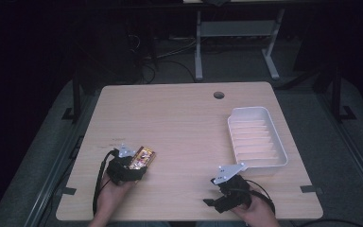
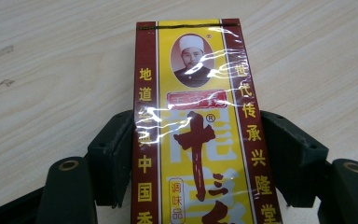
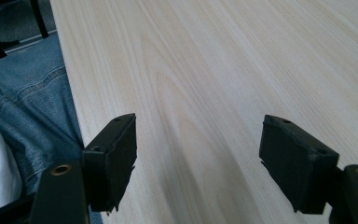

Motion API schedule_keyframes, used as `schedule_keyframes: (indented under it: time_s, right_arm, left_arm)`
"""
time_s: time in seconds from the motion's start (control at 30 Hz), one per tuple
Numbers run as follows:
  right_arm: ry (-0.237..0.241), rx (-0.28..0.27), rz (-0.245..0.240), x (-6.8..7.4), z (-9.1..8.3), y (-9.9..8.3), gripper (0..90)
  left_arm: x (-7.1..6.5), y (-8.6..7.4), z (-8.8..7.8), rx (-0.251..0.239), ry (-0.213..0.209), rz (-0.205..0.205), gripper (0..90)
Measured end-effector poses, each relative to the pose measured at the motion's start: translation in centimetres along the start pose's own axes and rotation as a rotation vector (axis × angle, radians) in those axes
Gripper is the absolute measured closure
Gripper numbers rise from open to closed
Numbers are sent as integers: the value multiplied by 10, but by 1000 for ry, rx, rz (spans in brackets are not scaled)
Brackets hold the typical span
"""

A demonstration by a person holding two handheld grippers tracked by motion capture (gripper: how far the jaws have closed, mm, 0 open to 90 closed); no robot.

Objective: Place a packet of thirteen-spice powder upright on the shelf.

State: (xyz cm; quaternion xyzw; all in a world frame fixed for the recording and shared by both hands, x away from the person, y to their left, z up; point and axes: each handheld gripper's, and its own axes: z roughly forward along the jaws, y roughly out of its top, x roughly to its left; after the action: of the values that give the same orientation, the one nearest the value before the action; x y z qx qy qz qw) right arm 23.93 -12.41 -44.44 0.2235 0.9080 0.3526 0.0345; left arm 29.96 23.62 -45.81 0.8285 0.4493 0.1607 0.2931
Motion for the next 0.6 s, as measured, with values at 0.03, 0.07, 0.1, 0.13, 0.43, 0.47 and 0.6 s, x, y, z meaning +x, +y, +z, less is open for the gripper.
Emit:
schedule_keyframes:
  time_s: [0.03, 0.07, 0.1, 0.13, 0.43, 0.47, 0.6]
  right_arm:
    - [0, 0, -2, 0, 0, 0, 266]
    - [-1, 0, -2, 0, 0, 1, 266]
    - [-2, -1, -2, 0, 0, 1, 268]
    - [-3, -2, -3, 0, 0, 1, 270]
    - [-15, -27, 25, 1, -4, 8, 283]
    - [-17, -25, 21, 1, -4, 9, 279]
    - [0, -27, 51, -2, -7, 13, 250]
  left_arm:
    - [0, 0, 0, -1, -2, 2, 316]
    - [0, 0, 0, -1, -2, 4, 318]
    - [0, 0, 0, -2, 0, 8, 319]
    - [-1, 0, -1, -5, 9, 12, 321]
    - [-14, 4, -11, -78, 16, 61, 322]
    - [-15, 5, -12, -80, 14, 70, 323]
    - [-22, 5, -11, -92, 7, 90, 323]
